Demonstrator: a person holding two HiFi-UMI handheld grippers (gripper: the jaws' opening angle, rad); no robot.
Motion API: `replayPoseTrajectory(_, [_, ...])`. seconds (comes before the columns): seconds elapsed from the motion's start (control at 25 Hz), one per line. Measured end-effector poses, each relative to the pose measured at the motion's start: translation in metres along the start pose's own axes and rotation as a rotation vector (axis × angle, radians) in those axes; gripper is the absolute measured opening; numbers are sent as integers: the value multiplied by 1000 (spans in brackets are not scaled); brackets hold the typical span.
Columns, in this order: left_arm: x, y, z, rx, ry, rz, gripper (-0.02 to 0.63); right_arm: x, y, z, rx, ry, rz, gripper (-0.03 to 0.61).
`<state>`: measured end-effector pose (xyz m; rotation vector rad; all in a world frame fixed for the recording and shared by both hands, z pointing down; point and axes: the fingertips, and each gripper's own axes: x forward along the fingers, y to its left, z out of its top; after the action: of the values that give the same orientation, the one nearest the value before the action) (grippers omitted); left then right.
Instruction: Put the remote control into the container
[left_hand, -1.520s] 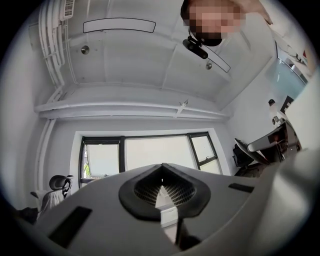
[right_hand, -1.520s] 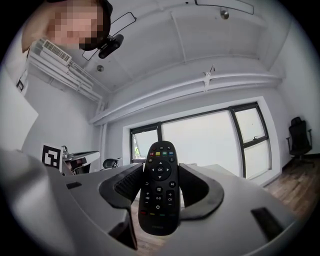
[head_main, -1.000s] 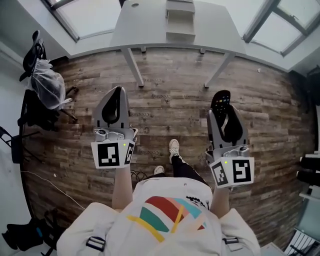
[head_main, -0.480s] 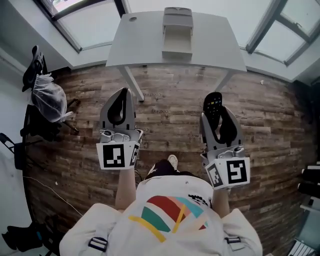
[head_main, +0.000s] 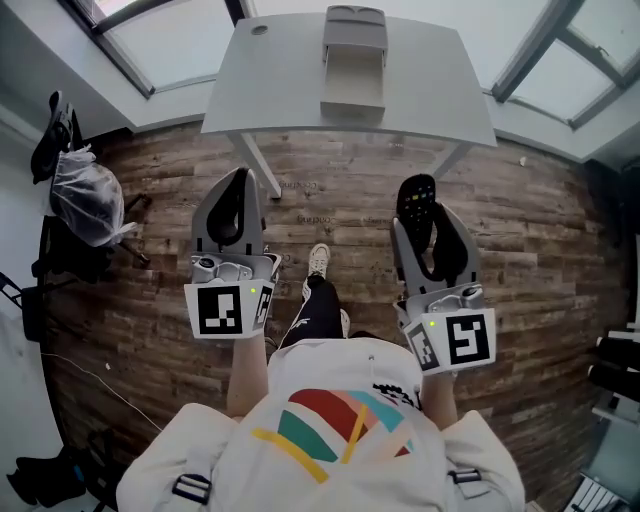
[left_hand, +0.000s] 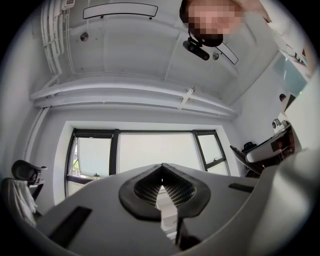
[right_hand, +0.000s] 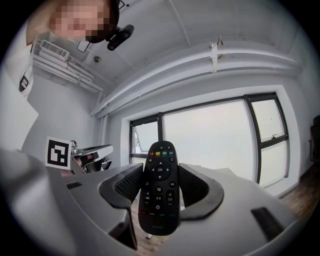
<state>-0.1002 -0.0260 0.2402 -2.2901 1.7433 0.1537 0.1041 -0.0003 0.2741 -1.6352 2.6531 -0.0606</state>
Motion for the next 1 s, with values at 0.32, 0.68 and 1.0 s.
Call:
replayPoseTrajectory(0.32, [53, 40, -17, 5, -26, 6, 8, 67, -6, 1, -11, -3, 7, 229])
replayPoseTrajectory(0.68, [141, 84, -27, -2, -36, -41, 8, 154, -24, 17, -10, -2, -30, 230])
replayPoseTrajectory(1.0, [204, 116, -44, -20, -49, -78, 8, 217, -42, 20, 6, -1, -66, 229])
